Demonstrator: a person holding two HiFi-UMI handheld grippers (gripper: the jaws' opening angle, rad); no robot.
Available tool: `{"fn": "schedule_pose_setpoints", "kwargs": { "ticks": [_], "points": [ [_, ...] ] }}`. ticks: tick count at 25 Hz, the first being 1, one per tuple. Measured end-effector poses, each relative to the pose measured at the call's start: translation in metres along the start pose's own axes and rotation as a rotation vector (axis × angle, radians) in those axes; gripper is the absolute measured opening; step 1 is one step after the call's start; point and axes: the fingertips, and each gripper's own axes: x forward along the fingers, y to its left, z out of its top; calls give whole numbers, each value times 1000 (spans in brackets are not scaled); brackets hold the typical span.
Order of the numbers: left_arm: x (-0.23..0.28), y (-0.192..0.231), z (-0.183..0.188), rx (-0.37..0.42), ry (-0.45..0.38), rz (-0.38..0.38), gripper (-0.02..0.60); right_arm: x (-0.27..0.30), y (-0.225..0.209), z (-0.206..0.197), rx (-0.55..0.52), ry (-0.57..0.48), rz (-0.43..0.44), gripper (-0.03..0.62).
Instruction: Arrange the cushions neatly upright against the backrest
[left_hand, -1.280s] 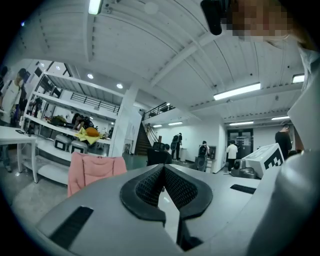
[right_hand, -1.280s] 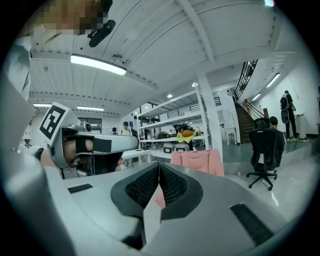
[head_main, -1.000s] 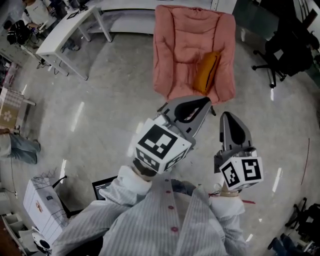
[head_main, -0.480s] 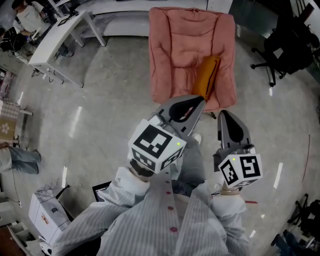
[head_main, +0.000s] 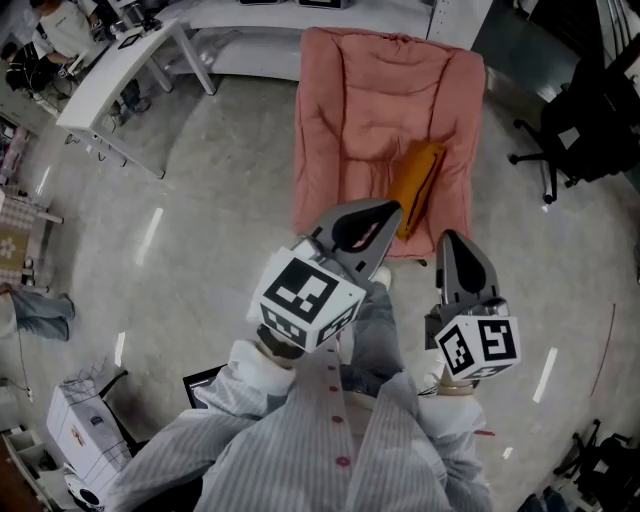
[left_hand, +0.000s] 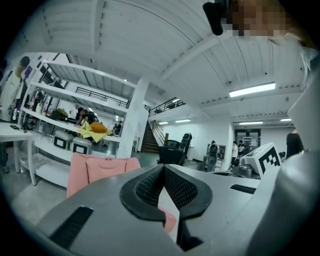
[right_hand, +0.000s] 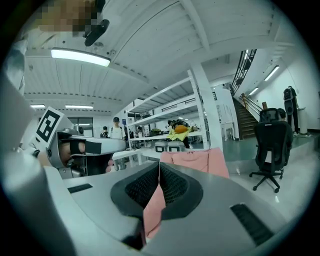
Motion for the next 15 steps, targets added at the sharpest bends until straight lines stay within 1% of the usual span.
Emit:
{"fn": "schedule_pose_setpoints", "kwargs": {
  "ticks": [4,11,15],
  "points": [
    [52,23,12,-1,2,27,9,36,-41,15,-2,3,19,14],
    [152,50,38,31,7,36,9,91,-128,43,-3,0,24,14],
    [202,62,40,39,27,45,9,117,-170,47,9,15,30,14]
  ]
}}
